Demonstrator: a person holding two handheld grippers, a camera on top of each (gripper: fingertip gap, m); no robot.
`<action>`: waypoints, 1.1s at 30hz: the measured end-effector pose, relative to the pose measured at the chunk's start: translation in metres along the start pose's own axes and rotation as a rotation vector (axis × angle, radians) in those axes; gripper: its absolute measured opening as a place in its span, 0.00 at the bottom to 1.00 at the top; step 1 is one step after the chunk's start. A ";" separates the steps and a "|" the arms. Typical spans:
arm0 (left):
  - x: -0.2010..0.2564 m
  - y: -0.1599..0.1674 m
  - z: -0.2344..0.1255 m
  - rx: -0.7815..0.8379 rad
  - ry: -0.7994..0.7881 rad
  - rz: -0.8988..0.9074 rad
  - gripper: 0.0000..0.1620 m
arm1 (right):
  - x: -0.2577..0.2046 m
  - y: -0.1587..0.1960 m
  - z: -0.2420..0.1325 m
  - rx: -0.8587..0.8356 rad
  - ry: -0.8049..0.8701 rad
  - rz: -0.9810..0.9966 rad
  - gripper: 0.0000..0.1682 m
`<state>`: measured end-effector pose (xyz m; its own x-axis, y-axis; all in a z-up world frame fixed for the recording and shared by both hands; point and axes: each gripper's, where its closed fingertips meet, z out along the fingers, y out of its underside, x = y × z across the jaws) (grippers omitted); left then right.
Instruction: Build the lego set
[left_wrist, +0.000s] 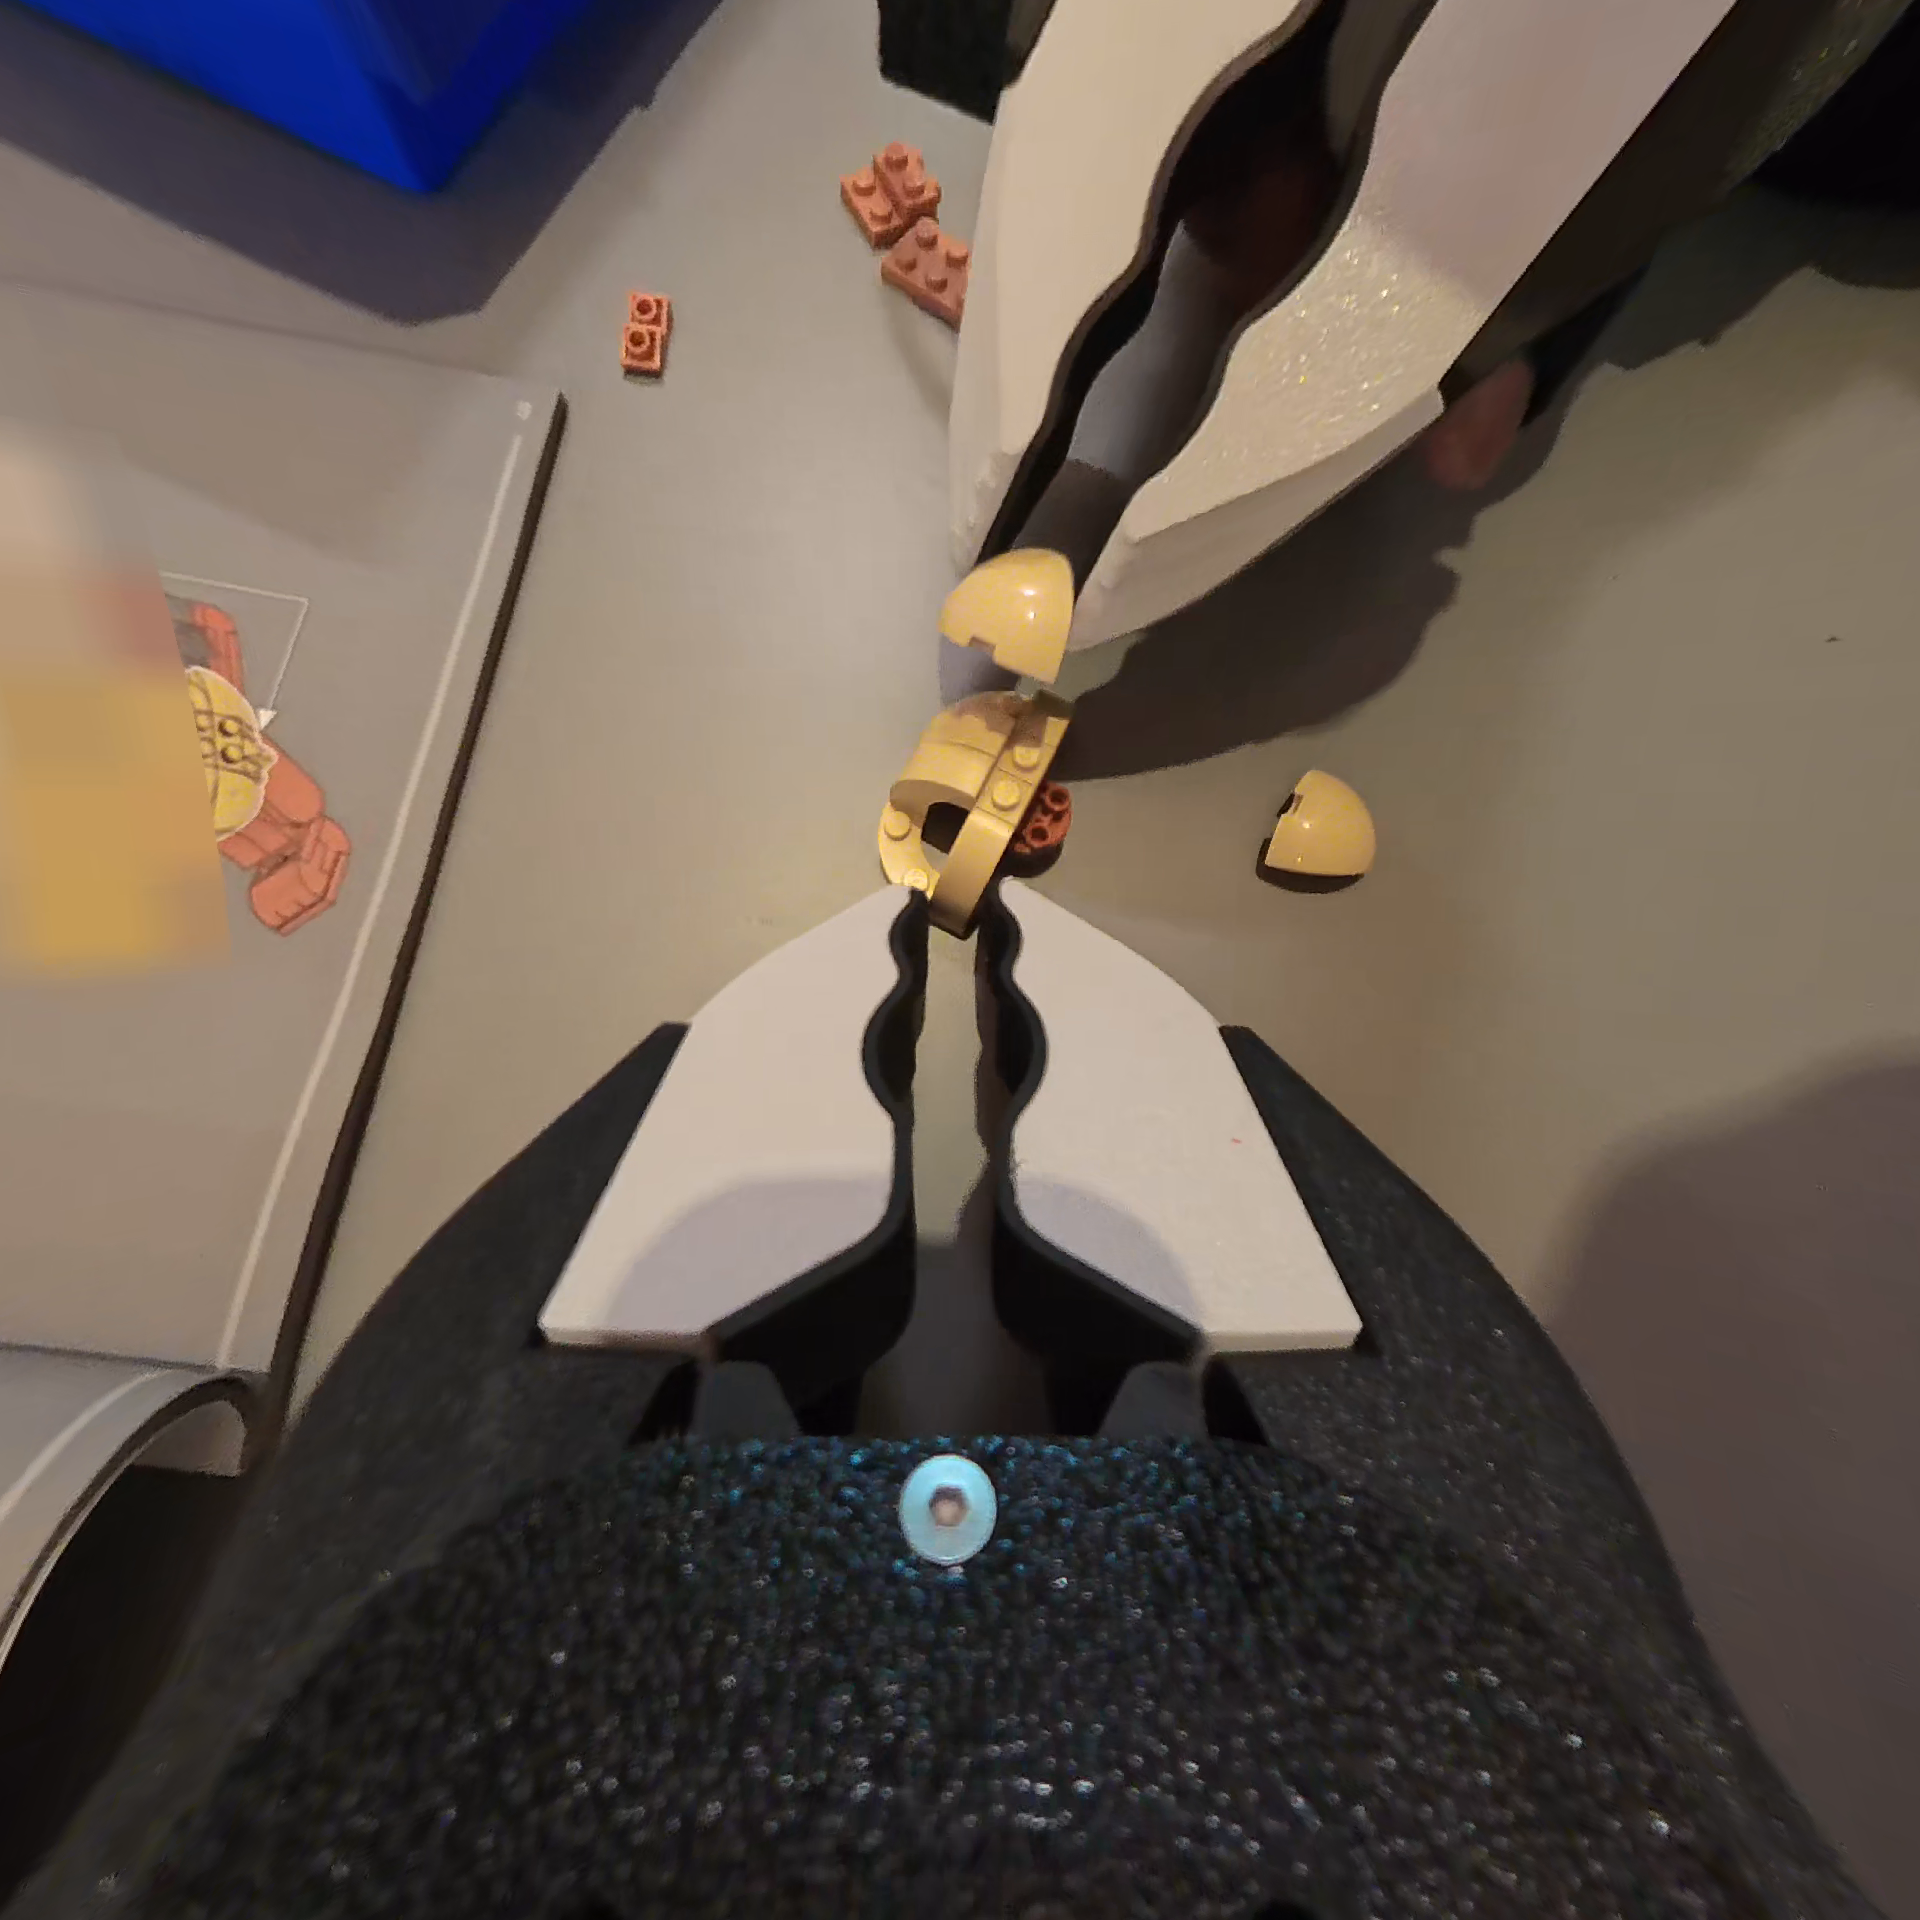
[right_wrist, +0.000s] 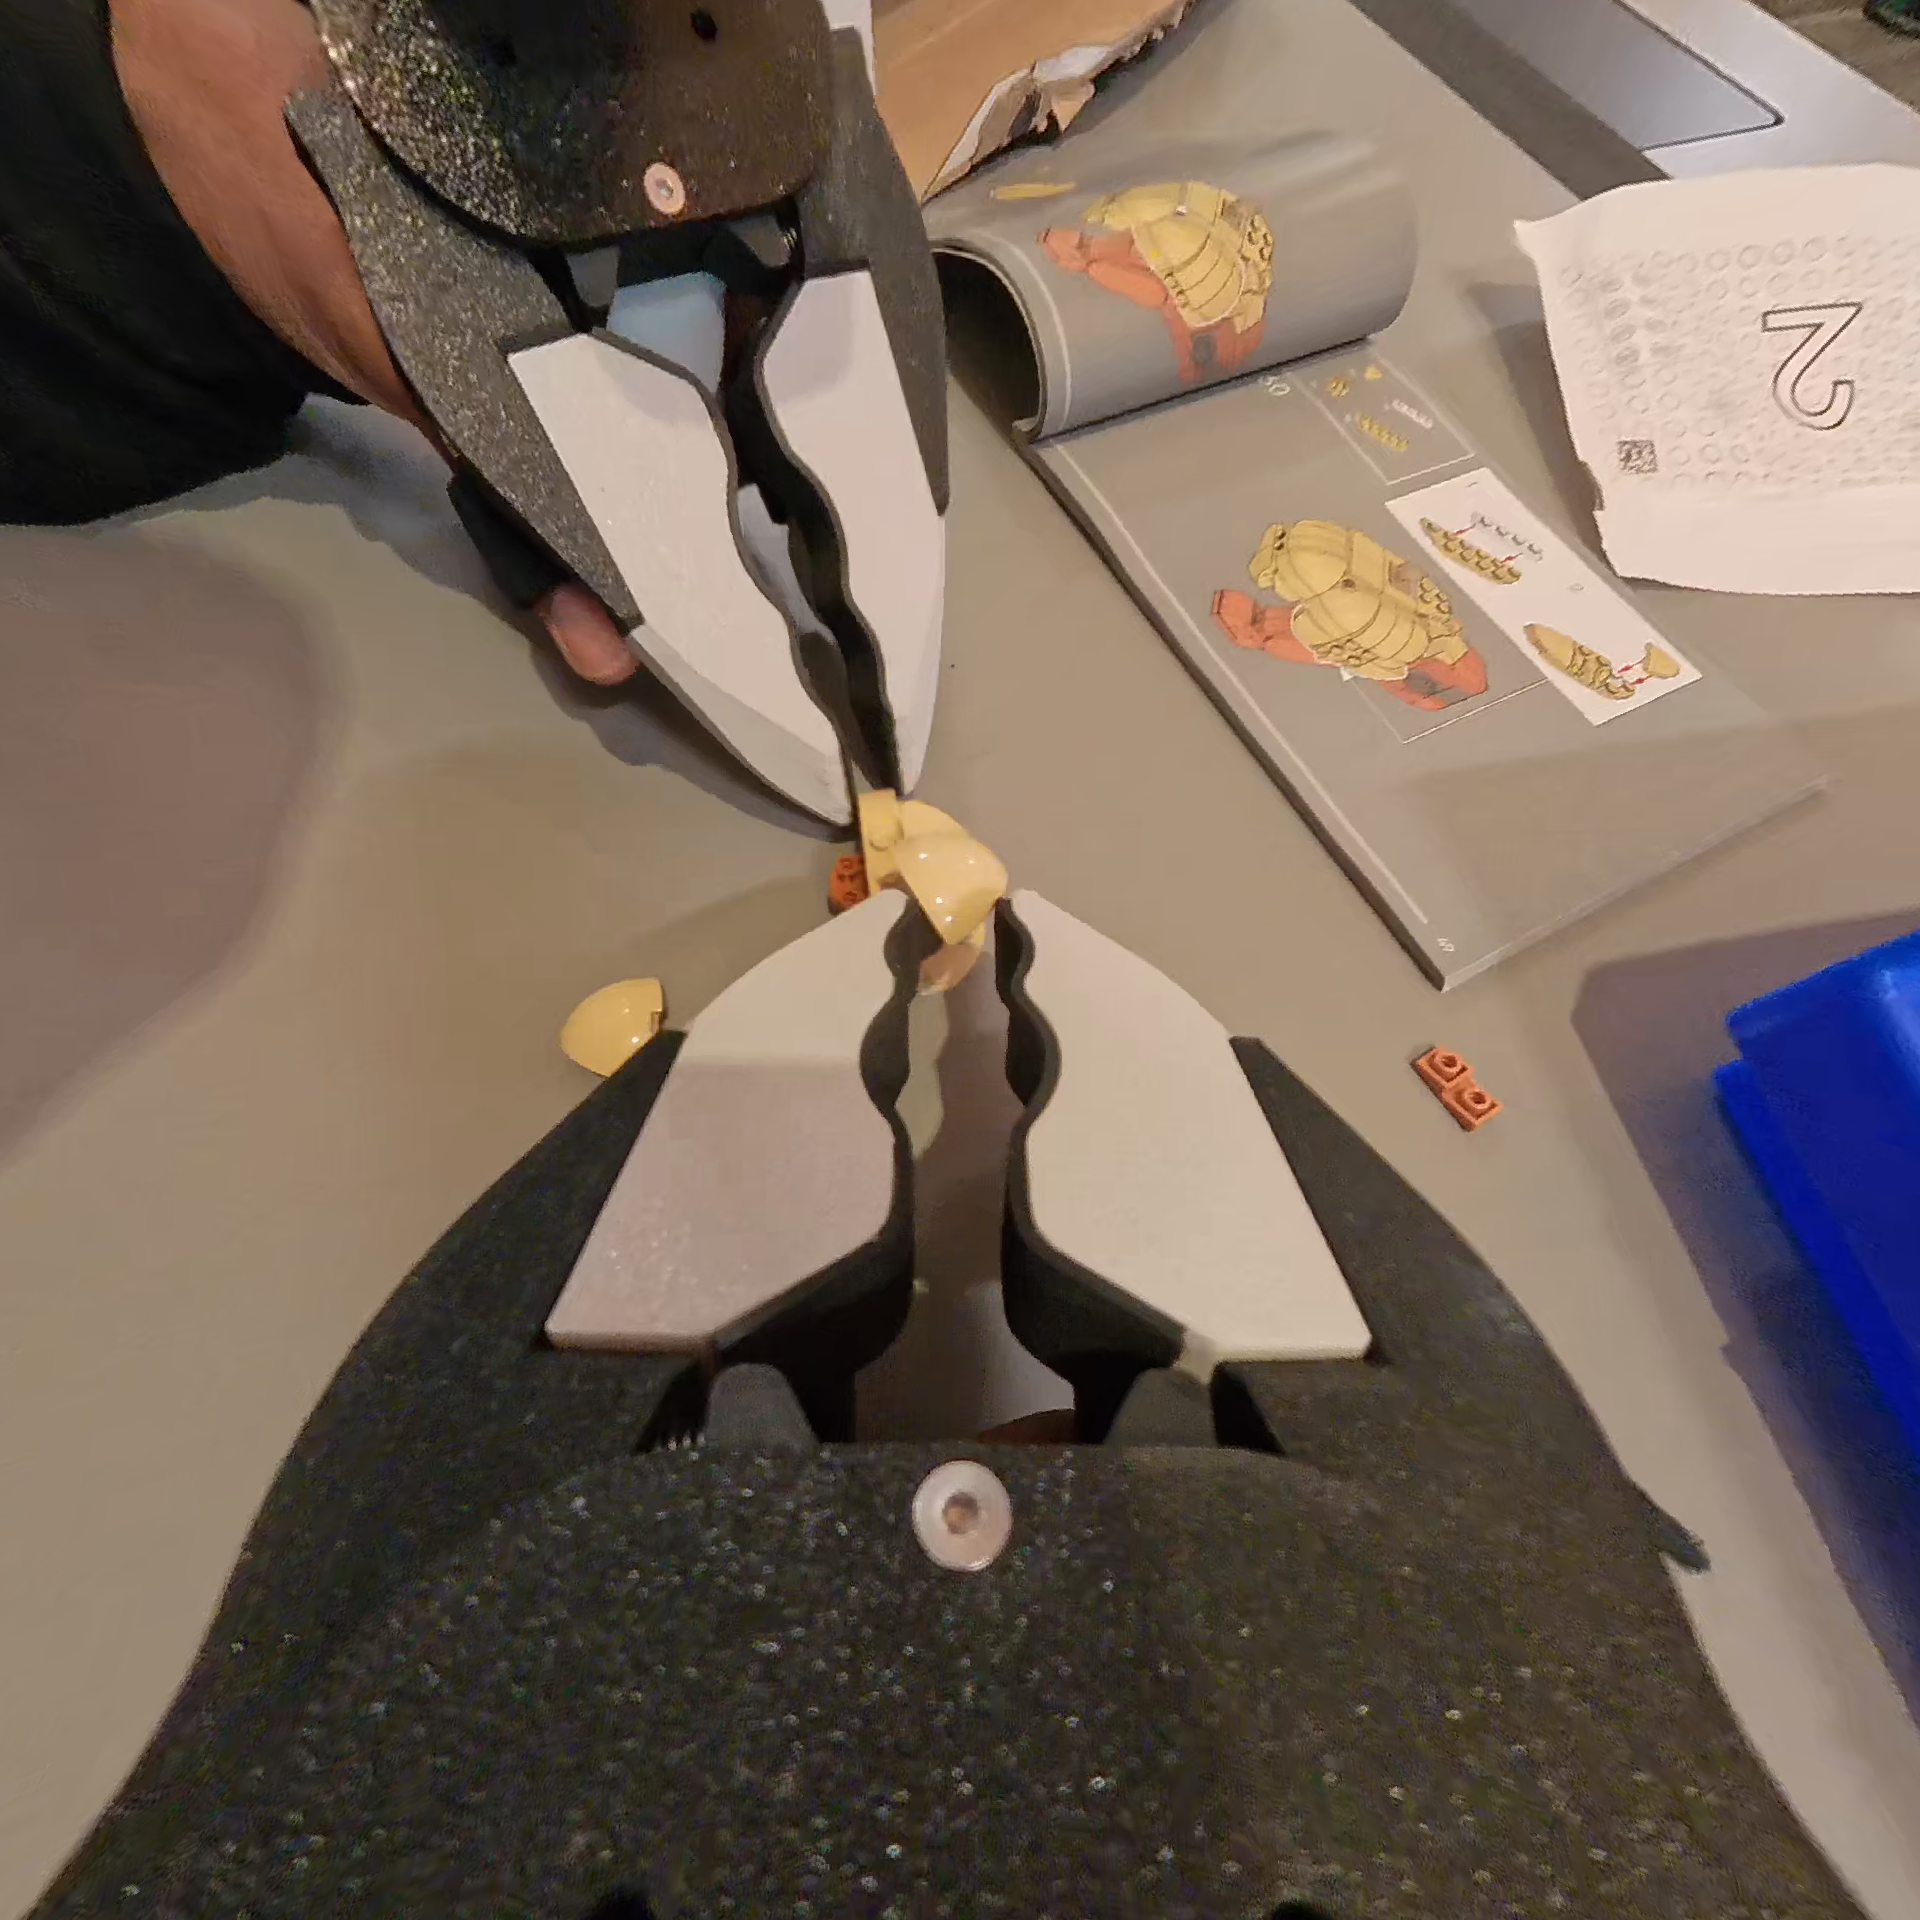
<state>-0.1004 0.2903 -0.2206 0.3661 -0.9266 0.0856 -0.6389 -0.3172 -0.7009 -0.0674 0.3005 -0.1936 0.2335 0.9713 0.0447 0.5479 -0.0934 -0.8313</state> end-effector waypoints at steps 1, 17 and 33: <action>0.001 -0.001 0.001 0.003 -0.009 0.011 0.06 | -0.001 0.001 0.000 -0.005 -0.006 0.006 0.08; 0.005 -0.018 0.013 0.056 -0.077 0.057 0.05 | -0.001 0.015 -0.004 -0.121 -0.030 0.012 0.07; -0.001 -0.038 0.013 0.154 -0.132 0.099 0.05 | 0.013 0.016 -0.014 -0.086 -0.008 0.058 0.03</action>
<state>-0.0682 0.3060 -0.2032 0.3987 -0.9140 -0.0750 -0.5687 -0.1823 -0.8021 -0.0446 0.3085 -0.1983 0.2603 0.9655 -0.0067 0.6005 -0.1673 -0.7820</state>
